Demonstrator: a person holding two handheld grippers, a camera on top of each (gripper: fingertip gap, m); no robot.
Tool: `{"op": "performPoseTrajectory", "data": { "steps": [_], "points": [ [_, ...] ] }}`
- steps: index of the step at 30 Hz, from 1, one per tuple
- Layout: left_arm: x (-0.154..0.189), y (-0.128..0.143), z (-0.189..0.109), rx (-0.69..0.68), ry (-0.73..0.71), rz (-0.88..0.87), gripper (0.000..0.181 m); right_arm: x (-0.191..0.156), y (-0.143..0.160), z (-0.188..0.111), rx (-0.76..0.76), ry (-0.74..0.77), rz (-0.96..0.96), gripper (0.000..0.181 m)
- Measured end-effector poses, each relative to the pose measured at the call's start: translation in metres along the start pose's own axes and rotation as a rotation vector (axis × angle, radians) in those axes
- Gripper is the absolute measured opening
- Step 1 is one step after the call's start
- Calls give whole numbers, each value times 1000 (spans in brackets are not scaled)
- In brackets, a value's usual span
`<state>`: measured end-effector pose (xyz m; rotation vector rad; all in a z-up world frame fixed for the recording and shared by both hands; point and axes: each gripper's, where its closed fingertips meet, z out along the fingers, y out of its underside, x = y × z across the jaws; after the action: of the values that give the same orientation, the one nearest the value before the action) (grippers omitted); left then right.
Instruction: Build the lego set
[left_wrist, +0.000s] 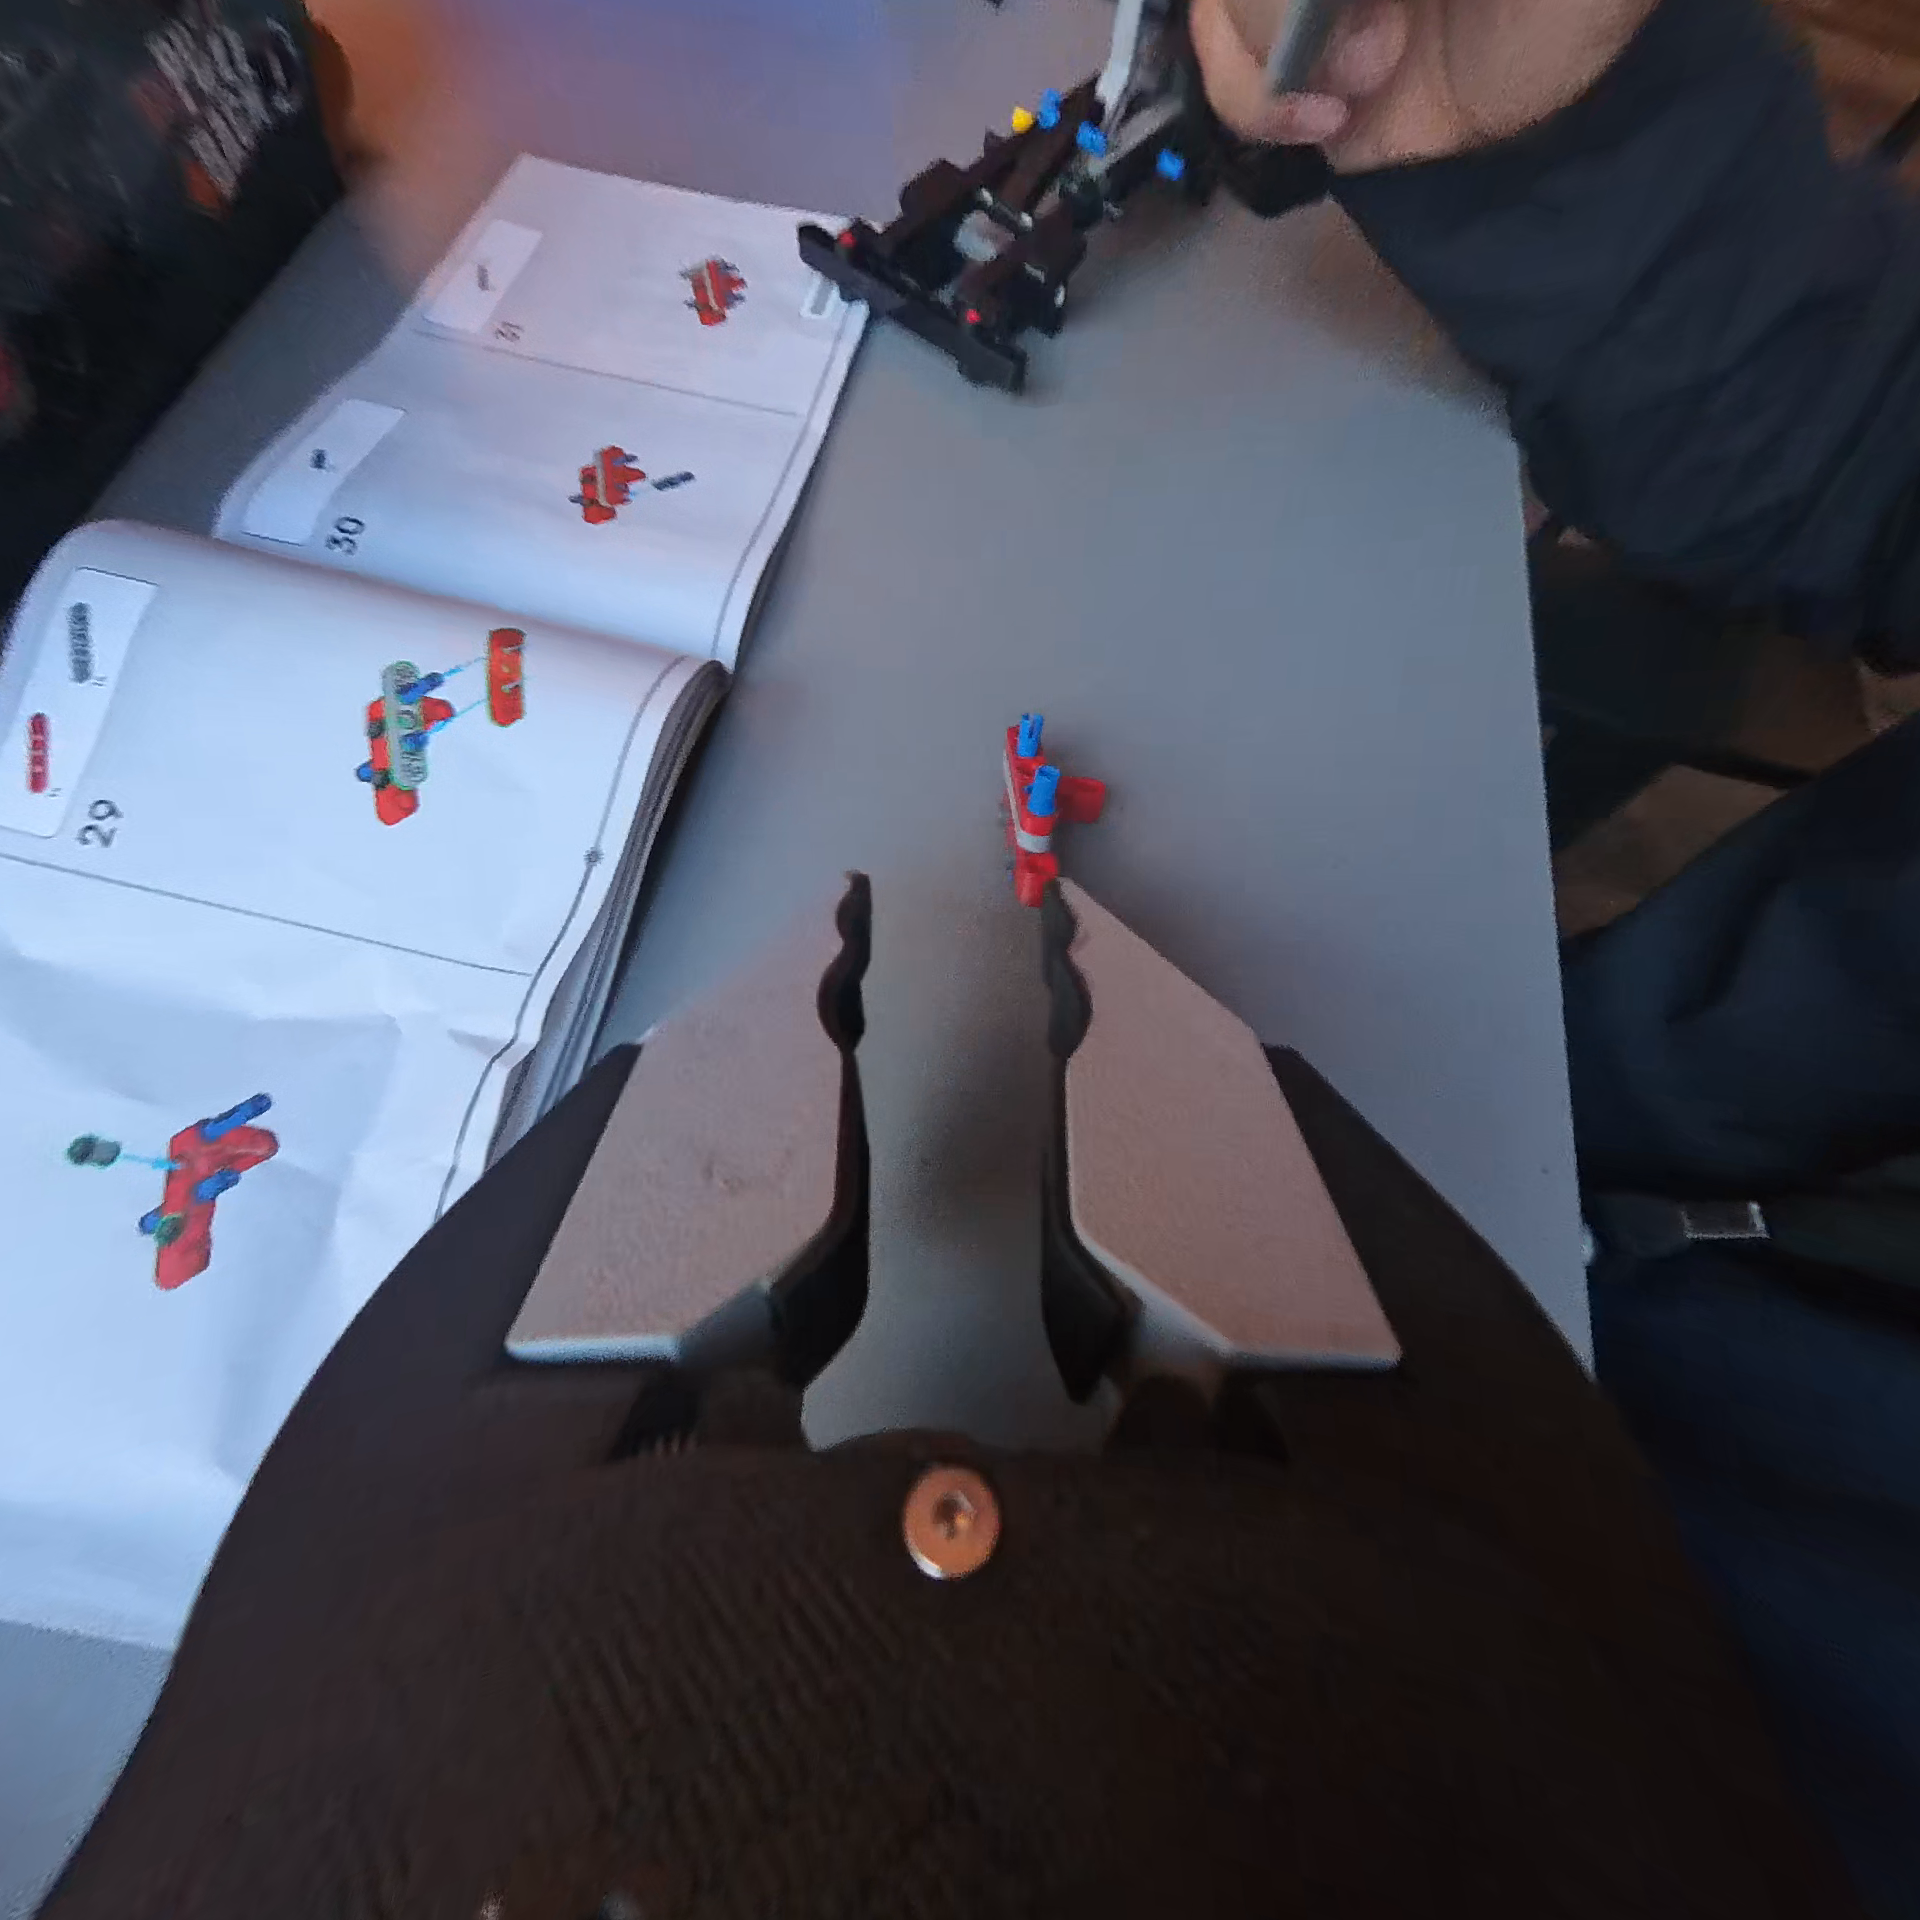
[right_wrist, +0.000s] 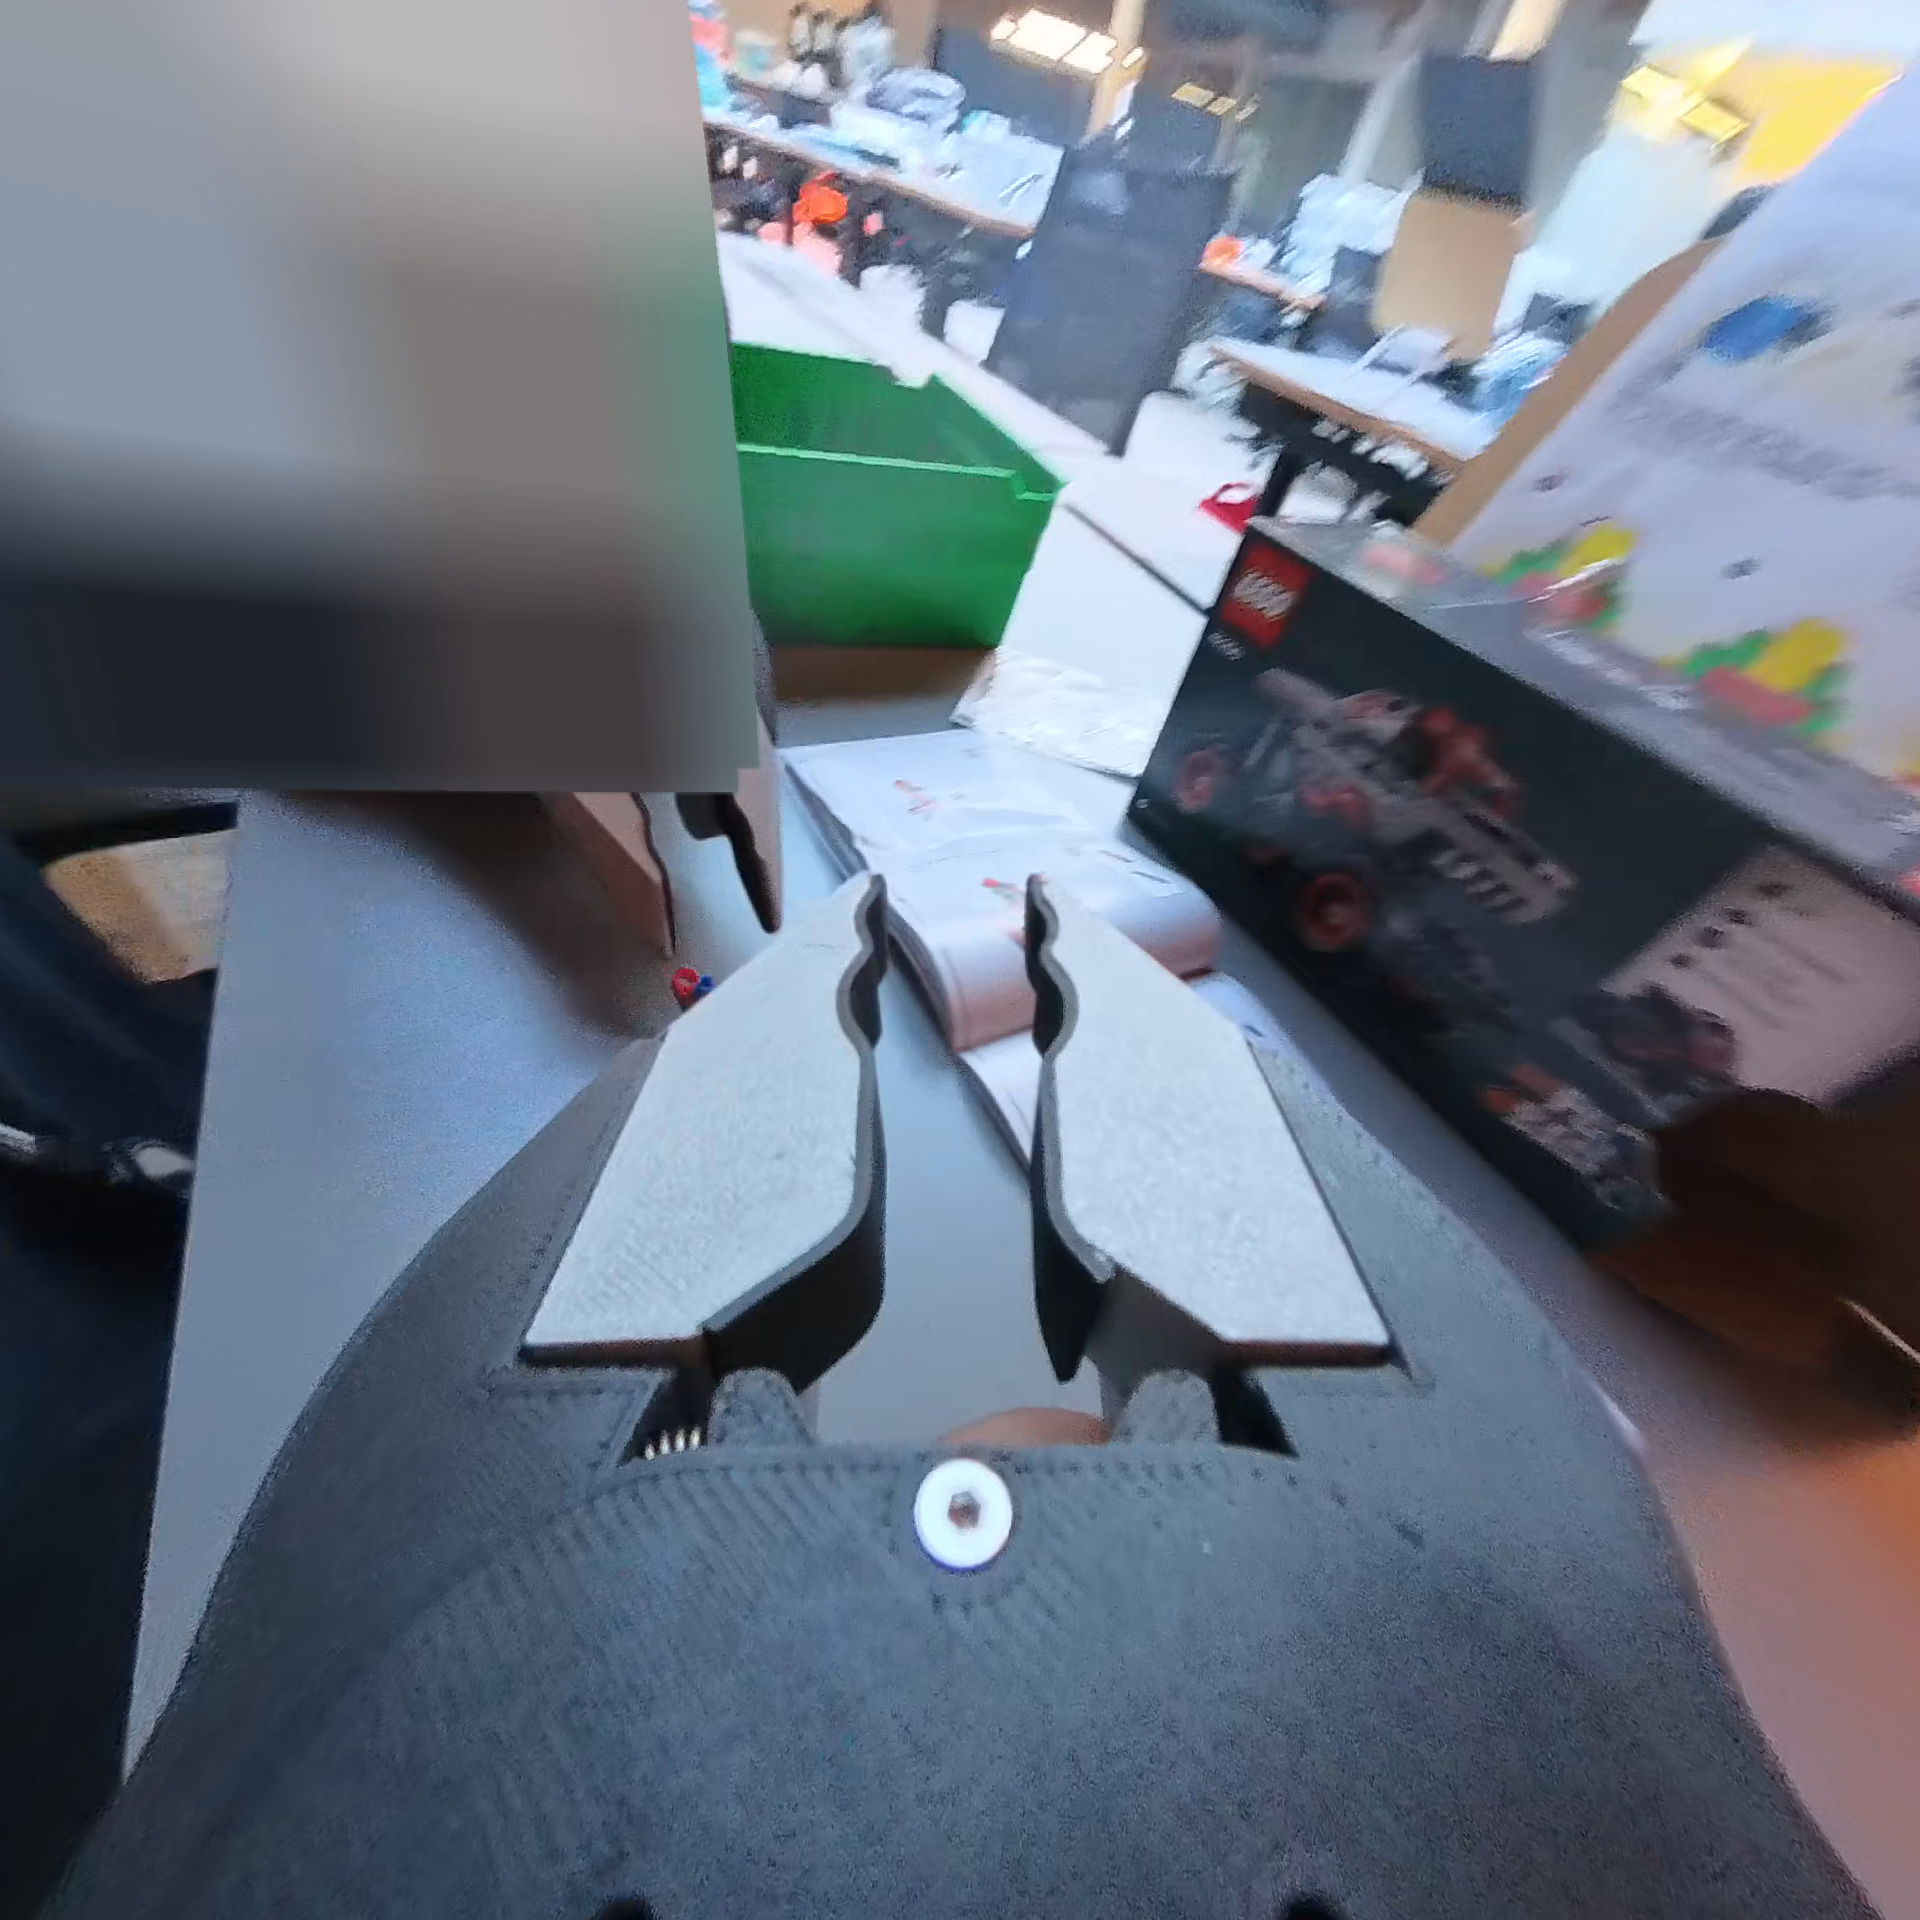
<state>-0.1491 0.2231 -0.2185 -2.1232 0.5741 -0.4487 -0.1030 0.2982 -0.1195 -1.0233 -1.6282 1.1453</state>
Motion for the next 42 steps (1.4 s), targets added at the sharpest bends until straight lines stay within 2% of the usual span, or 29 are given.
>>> {"op": "performPoseTrajectory", "data": {
  "steps": [4,9,14,16,20,23,26,28,33,42],
  "points": [
    [0,-2,-15,69,-71,-7,33,-8,19,-29,-14,69,-31,24],
    [4,-5,-36,164,-220,99,29,-18,54,-41,-83,174,-173,17],
    [10,1,-49,176,-309,128,29,-23,61,-34,-143,176,-263,18],
    [15,5,-59,183,-368,154,24,-23,65,-33,-160,168,-258,19],
    [21,22,-69,121,-432,211,20,-21,59,-37,-128,189,-266,18],
    [27,22,-69,119,-459,292,18,-17,58,-38,-130,204,-253,18],
    [32,21,-70,120,-526,415,4,-15,61,-39,-147,227,-267,17],
    [31,20,-72,123,-573,465,2,-14,63,-38,-160,241,-279,17],
    [30,25,-67,79,-564,482,6,-11,63,-38,-165,256,-268,17],
    [28,18,-76,149,-541,411,4,0,63,-44,-167,315,-228,17]
  ]
}}
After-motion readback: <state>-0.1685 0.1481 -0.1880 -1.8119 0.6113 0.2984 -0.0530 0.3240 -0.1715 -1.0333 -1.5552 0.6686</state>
